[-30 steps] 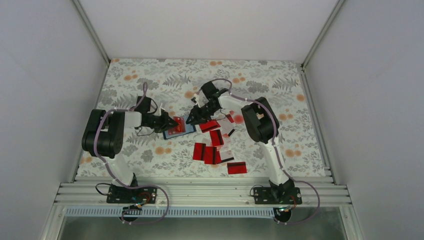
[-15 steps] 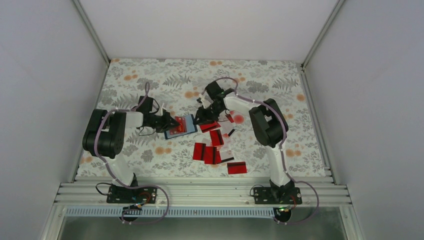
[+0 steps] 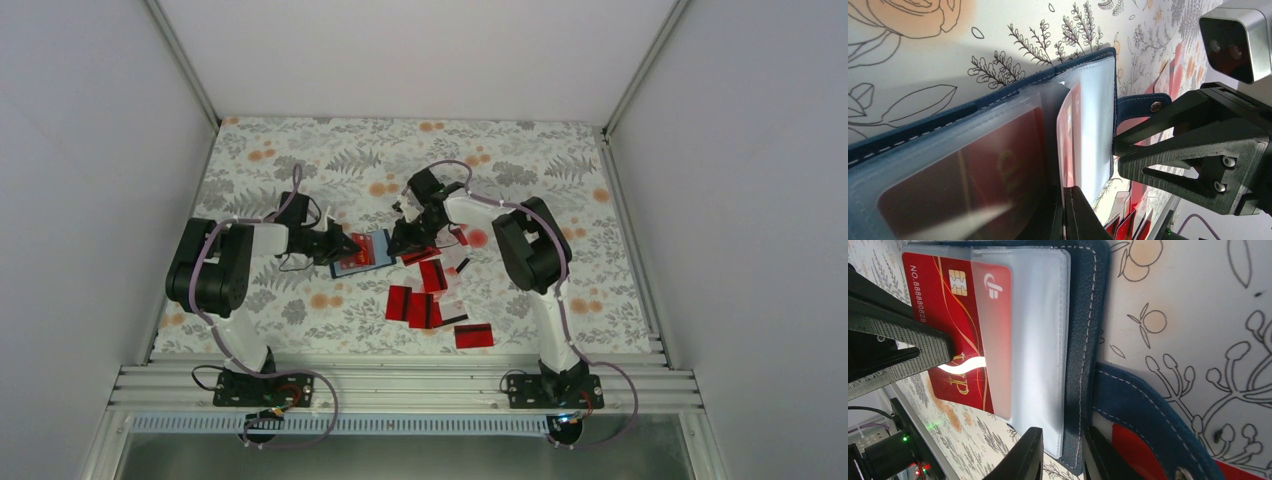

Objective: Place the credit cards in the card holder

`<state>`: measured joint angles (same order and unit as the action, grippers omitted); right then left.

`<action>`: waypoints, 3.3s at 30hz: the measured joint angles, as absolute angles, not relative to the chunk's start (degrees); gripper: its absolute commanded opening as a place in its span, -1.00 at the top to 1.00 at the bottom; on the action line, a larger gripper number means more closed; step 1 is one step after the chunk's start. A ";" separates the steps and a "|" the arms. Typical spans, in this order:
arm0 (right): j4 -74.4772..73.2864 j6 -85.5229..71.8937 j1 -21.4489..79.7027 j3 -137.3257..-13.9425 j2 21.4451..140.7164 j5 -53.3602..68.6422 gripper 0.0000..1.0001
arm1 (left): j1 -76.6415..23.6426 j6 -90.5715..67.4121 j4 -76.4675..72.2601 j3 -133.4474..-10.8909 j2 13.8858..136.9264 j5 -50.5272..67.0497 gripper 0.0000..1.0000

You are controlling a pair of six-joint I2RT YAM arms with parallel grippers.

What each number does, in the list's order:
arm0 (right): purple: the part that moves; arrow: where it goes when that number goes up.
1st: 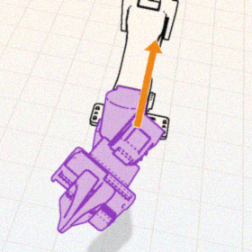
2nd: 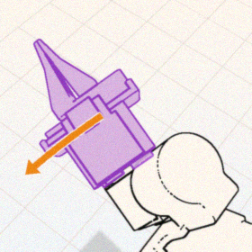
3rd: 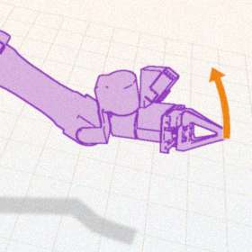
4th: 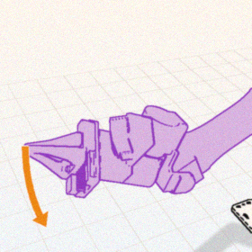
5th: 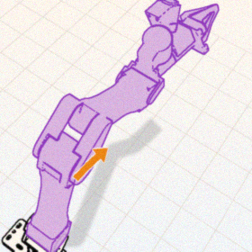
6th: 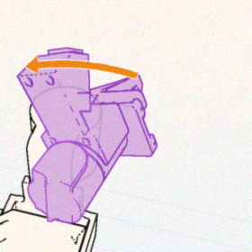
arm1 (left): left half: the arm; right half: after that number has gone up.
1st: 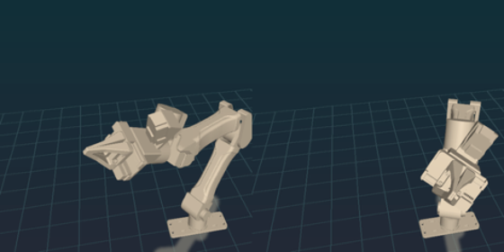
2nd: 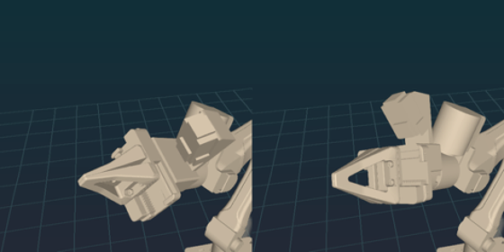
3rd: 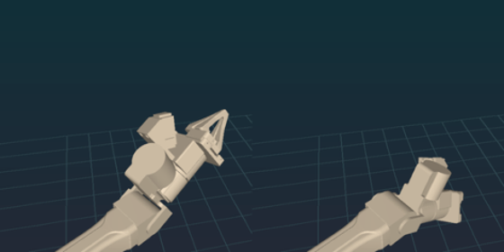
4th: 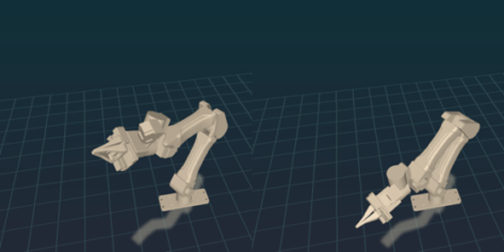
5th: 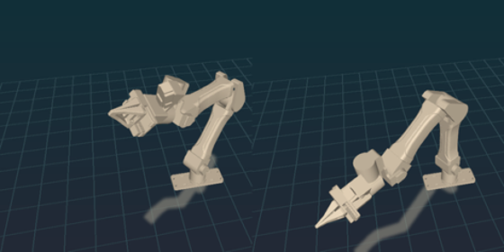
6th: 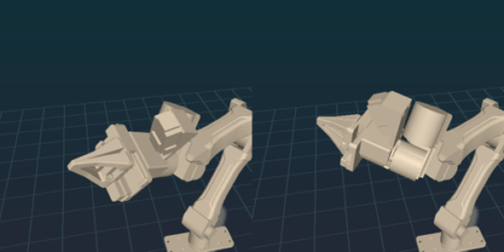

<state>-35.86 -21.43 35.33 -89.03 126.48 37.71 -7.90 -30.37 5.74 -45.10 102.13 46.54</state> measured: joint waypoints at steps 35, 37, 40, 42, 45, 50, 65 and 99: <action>-34.28 -23.79 36.51 -90.24 128.35 41.63 0.63 | -10.24 -29.21 13.21 -48.18 101.38 40.10 0.44; -34.24 -23.79 36.56 -90.24 128.35 41.60 0.64 | -10.59 -29.10 14.22 -48.80 101.36 39.29 0.41; -34.13 -23.79 36.60 -90.24 128.35 41.60 0.64 | -11.31 -28.99 16.14 -50.04 101.34 37.89 0.33; -34.09 -23.81 36.60 -90.24 128.35 41.60 0.64 | -11.84 -28.95 17.45 -50.94 101.34 36.84 0.24; -34.00 -23.92 36.64 -90.24 128.35 41.63 0.64 | -12.82 -29.15 19.38 -52.27 101.34 35.14 0.19; -33.74 -24.16 36.64 -90.24 128.35 41.87 0.64 | -14.24 -29.45 22.09 -54.11 101.36 32.21 0.17; -31.66 -26.98 36.64 -89.47 128.35 42.76 0.66 | -17.15 -34.41 30.17 -60.55 104.07 25.47 0.22; -24.58 -34.68 36.49 -84.99 127.52 46.65 0.72 | -25.30 -40.73 41.76 -72.47 109.14 9.37 -0.81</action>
<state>-24.58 -34.68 36.49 -84.99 127.52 46.65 -25.30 -40.73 41.76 -72.47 109.14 9.37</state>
